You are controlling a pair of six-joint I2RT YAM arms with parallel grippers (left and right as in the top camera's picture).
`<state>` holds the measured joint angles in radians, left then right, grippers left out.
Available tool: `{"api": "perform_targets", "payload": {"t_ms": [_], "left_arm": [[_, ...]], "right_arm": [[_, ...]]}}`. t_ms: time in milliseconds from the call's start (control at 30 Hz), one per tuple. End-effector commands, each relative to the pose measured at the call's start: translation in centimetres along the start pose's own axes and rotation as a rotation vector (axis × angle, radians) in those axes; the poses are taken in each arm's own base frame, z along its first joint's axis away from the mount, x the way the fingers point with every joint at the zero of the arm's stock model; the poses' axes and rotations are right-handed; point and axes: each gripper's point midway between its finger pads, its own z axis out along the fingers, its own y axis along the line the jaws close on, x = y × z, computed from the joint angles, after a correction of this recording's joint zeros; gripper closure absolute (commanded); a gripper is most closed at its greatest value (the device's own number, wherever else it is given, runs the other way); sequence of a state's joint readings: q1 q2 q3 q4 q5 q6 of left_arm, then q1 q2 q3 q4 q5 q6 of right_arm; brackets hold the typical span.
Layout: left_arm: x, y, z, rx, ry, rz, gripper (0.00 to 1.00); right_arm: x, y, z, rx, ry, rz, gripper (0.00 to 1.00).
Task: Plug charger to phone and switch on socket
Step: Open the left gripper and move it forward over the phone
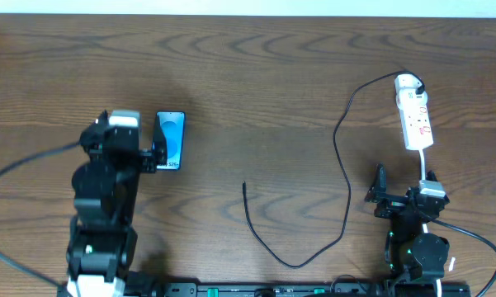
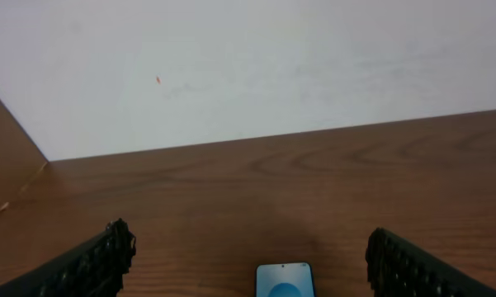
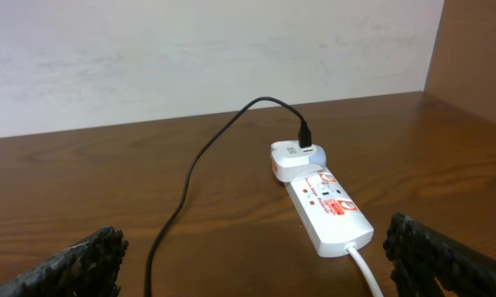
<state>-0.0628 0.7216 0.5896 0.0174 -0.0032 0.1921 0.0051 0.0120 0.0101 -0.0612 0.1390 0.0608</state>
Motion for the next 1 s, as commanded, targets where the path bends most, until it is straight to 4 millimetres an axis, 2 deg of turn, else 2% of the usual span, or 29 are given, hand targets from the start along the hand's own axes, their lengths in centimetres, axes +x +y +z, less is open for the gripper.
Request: {"api": "perform_targets", "payload": {"t_ms": [0,167,333,567,967], "left_arm": [[-2.6,0.3,1.3,-0.006,-0.008,0.017,0.08],[-4.3,0.2,3.3,0.018,0.050,0.020,0.09],[-5.2,0.0,5.3,0.036,0.137,0.024,0.09],[-4.4,-0.3,7.7,0.060,0.276,0.029,0.09],[-3.2,-1.0,9.9,0.109,0.468,0.033,0.08]], "right_arm": [[0.1,0.1,0.0,-0.002,-0.003,0.013,0.01],[0.1,0.1,0.0,-0.001,-0.003,0.013,0.01],[0.1,0.1,0.0,-0.002,-0.003,0.013,0.01],[0.0,0.1,0.0,-0.001,-0.003,0.013,0.01],[0.1,0.1,0.0,-0.001,-0.003,0.013,0.01]]}}
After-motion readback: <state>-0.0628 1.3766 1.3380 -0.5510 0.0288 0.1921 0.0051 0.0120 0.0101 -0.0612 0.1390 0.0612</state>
